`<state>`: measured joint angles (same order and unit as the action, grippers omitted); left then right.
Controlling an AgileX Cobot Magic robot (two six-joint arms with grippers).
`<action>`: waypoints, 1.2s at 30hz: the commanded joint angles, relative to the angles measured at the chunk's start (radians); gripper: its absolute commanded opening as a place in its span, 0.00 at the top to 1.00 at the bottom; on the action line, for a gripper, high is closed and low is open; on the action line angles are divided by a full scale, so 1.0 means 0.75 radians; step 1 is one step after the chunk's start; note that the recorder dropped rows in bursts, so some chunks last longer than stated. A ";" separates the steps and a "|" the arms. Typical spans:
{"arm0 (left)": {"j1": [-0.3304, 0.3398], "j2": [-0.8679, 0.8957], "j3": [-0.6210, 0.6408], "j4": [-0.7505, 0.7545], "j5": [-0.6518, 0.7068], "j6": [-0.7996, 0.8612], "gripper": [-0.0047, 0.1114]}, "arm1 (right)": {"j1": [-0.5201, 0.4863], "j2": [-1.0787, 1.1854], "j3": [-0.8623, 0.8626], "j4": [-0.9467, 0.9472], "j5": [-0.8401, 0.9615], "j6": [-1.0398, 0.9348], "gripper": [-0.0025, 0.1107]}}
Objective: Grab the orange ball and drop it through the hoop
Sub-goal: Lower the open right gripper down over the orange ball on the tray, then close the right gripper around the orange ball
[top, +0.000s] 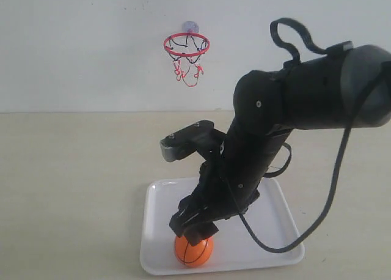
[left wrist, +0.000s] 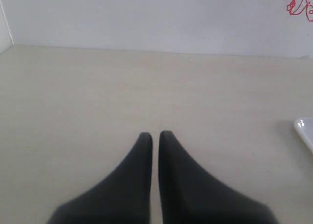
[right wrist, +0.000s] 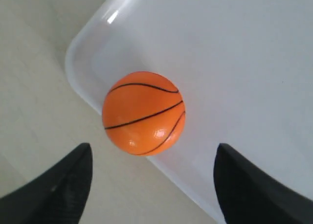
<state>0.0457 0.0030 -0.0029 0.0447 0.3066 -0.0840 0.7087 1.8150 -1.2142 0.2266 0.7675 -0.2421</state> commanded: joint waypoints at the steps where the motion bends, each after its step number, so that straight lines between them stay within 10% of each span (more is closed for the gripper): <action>1: 0.003 -0.004 0.004 -0.009 0.000 -0.004 0.92 | 0.002 0.050 -0.016 -0.008 -0.020 0.086 0.39; 7: 0.003 -0.004 0.004 -0.009 0.000 -0.001 0.92 | 0.002 0.077 -0.019 0.019 -0.026 0.161 0.22; 36: 0.003 -0.004 0.004 -0.009 0.000 -0.001 0.92 | 0.002 0.177 -0.106 0.133 -0.038 0.170 0.23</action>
<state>0.0457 0.0030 -0.0029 0.0447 0.3066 -0.0840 0.7087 1.9468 -1.2870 0.3257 0.7177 -0.1175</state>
